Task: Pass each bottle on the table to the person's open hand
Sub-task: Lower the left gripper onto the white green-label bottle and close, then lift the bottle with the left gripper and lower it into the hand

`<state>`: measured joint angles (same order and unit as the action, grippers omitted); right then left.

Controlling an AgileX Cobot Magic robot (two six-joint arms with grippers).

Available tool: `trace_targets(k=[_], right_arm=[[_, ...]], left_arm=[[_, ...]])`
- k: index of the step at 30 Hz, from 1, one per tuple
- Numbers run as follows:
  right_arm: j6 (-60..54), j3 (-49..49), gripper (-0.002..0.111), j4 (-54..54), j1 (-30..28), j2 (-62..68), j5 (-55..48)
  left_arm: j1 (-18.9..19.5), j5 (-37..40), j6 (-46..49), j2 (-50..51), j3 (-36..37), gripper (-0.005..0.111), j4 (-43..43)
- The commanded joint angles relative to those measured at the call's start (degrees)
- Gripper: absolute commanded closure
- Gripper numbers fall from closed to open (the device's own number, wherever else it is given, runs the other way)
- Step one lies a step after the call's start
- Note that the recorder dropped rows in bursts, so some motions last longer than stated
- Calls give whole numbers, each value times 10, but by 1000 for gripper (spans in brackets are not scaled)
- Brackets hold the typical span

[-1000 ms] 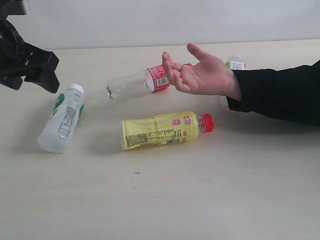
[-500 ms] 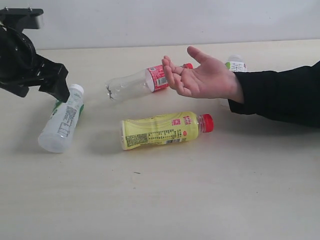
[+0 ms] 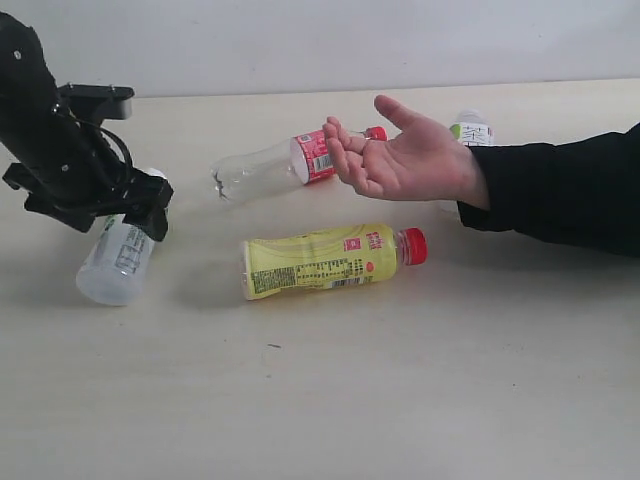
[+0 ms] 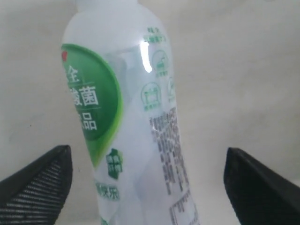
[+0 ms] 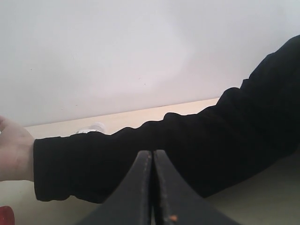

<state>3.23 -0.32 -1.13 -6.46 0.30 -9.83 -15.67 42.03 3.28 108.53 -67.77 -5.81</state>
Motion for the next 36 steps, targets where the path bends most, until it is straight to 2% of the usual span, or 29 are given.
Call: trace_targets(k=[1, 7, 10, 12, 14, 15, 16, 20, 25, 28, 30, 36], right_arm=[[-2, 3, 108, 0, -2, -3, 6], [-2, 3, 108, 0, -2, -3, -1], [-2, 3, 108, 0, -2, -3, -1], [-2, 3, 108, 0, -2, -3, -1], [-2, 3, 108, 0, -2, -3, -1], [-2, 3, 108, 0, -2, -3, -1], [-2, 3, 108, 0, -2, -3, -1], [-2, 3, 108, 0, -2, -3, -1], [-2, 3, 108, 0, -2, -3, -1], [-2, 3, 108, 0, -2, -3, -1], [-2, 3, 108, 0, -2, -3, -1], [-2, 3, 108, 0, -2, -3, -1]], left_arm=[[-4, -21, -5, 25, -4, 23, -3], [-4, -49, -8, 51, -4, 24, -3], [-4, -49, -18, 51, -4, 35, -6], [-4, -37, -29, 51, -4, 49, -6], [-4, -9, -44, 51, -7, 78, -6], [-4, 1, -48, 51, -12, 97, -7], [-3, 30, -57, 47, -24, 104, -10], [-13, 61, -83, -10, -46, 107, -17], [-77, 69, -176, -129, -73, 107, -19], [-131, 116, -231, -135, -121, 107, -19], [-164, 117, -267, -128, -142, 107, -19], [-222, 122, -313, -94, -210, 107, -17]])
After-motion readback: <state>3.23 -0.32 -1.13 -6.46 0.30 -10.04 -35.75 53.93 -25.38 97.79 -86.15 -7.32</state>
